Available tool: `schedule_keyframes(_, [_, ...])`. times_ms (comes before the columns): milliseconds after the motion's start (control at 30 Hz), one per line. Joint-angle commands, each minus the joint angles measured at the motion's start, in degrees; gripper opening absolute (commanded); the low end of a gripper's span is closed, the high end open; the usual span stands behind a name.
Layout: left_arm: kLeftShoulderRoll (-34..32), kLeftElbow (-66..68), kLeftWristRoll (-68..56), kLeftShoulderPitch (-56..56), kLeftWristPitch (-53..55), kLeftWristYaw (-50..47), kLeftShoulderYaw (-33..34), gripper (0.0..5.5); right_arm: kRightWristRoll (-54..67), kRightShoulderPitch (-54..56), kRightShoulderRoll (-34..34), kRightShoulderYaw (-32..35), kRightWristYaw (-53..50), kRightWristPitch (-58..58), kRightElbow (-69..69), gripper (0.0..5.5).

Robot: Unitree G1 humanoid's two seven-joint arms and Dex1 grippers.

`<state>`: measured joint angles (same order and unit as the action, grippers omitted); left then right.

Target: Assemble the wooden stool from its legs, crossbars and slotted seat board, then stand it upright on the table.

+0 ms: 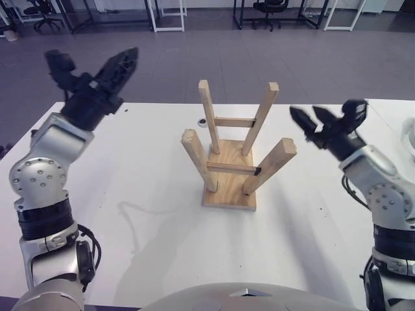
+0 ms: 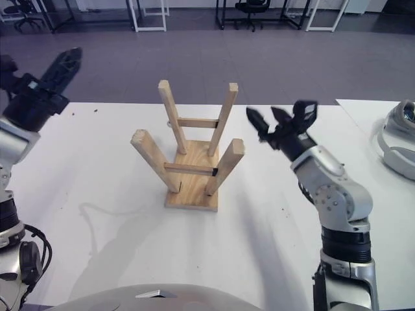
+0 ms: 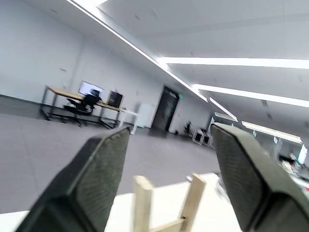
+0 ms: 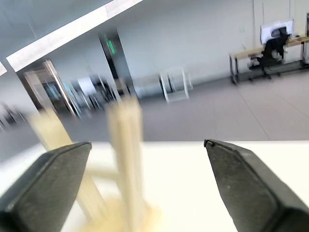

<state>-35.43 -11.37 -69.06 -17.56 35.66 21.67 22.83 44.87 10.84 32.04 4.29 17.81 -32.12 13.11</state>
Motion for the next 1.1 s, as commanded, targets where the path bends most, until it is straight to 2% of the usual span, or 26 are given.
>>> schedule_keyframes(33, [-6.0, 0.8, 18.6, 19.7, -3.5, 9.6, -8.1, 3.09, 0.1, -4.7, -2.4, -11.2, 14.0, 1.0, 8.1, 4.37])
schedule_keyframes(100, [-7.7, 0.6, 24.5, 27.0, -5.8, 14.3, -9.8, 3.09, 3.2, -7.1, -1.8, -13.5, 17.9, -0.9, 15.6, 4.37])
schedule_keyframes(200, [-10.3, -0.4, 32.3, 34.9, -9.3, 19.8, -12.2, 3.09, 2.8, -12.9, 3.5, -14.3, 22.8, -3.0, 20.8, 4.37])
schedule_keyframes(333, [-14.8, -1.1, 45.5, 39.3, -14.5, 24.2, -19.9, 3.09, -11.1, -27.0, 19.4, -13.9, 33.7, 4.0, 15.1, 4.37])
schedule_keyframes(400, [-14.1, -0.8, 48.3, 36.8, -15.1, 24.6, -22.6, 3.09, -13.3, -25.5, 17.4, -11.3, 33.1, 7.2, 9.8, 4.37])
schedule_keyframes(500, [-9.1, 3.6, 53.7, 26.6, -14.4, 21.6, -28.2, 3.09, -15.7, -10.9, 7.2, -6.6, 25.6, 11.6, -10.5, 4.37])
schedule_keyframes(667, [-7.1, 9.5, 58.0, 22.3, -14.9, 20.7, -31.4, 3.09, -34.7, 9.5, -1.2, -14.2, 17.7, 25.7, -45.7, 4.37])
schedule_keyframes(733, [-6.7, 12.4, 59.4, 19.5, -15.8, 21.0, -32.4, 3.09, -34.2, 12.4, -4.8, -14.8, 22.9, 28.0, -50.2, 4.37])
schedule_keyframes(767, [-5.7, 14.8, 60.1, 16.7, -16.5, 21.0, -33.3, 3.09, -33.4, 11.7, -5.5, -15.1, 26.8, 28.4, -50.2, 4.37])
schedule_keyframes(867, [4.2, 25.9, 57.2, 6.0, -18.2, 19.8, -32.8, 3.09, -32.0, 6.0, -4.5, -14.7, 32.8, 27.6, -46.0, 4.37])
schedule_keyframes(967, [12.1, 30.5, 53.2, 2.5, -20.9, 16.5, -27.8, 3.09, -31.1, -1.6, -4.1, -10.0, 26.0, 24.7, -36.6, 4.37])
schedule_keyframes(1100, [8.7, 24.2, 51.9, 13.8, -24.1, 14.6, -18.9, 3.09, -31.7, -10.9, -5.8, -1.4, 10.7, 20.0, -21.1, 4.37])
